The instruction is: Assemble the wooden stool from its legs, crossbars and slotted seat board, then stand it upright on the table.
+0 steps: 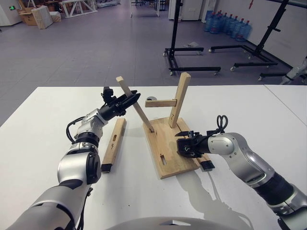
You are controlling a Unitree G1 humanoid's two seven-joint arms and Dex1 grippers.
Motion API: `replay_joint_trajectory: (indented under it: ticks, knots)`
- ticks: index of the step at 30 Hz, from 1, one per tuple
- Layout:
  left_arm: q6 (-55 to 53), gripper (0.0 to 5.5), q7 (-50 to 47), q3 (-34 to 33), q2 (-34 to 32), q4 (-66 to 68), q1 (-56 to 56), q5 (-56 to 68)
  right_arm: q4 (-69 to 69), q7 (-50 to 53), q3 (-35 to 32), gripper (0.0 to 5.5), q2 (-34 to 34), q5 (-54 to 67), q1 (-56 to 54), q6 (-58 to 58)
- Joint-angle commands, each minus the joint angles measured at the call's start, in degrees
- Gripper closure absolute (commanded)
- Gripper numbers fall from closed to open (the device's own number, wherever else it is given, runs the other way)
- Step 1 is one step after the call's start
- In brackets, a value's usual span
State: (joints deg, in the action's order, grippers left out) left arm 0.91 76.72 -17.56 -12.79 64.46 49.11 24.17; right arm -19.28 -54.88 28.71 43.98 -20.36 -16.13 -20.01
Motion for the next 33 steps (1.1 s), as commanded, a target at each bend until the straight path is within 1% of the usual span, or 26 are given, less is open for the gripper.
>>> replay_joint_trajectory:
  ticks: [1, 6, 23, 33]
  knots:
    - [0.9, 3.48, 0.0, 0.9, 0.4, 1.0, -0.1, -1.3, 1.1, -3.0, 3.5, 2.18, -0.5, 0.1, 3.6, -1.1]
    - [2.0, 3.48, -0.3, 2.1, -0.2, 1.7, -0.4, -2.6, 0.8, -3.0, 3.7, 2.18, -0.6, 0.1, 3.8, -1.5]
    - [-1.4, 3.48, 2.1, 1.1, -2.4, -2.3, 1.5, -0.3, 0.4, -2.8, 4.1, 2.18, -1.2, -0.2, 4.2, -1.9]
    - [-0.4, 3.48, 2.1, 2.3, -1.9, -1.8, 0.6, -1.7, -0.3, -3.5, 4.3, 2.18, -0.8, 0.0, 4.5, -1.6]
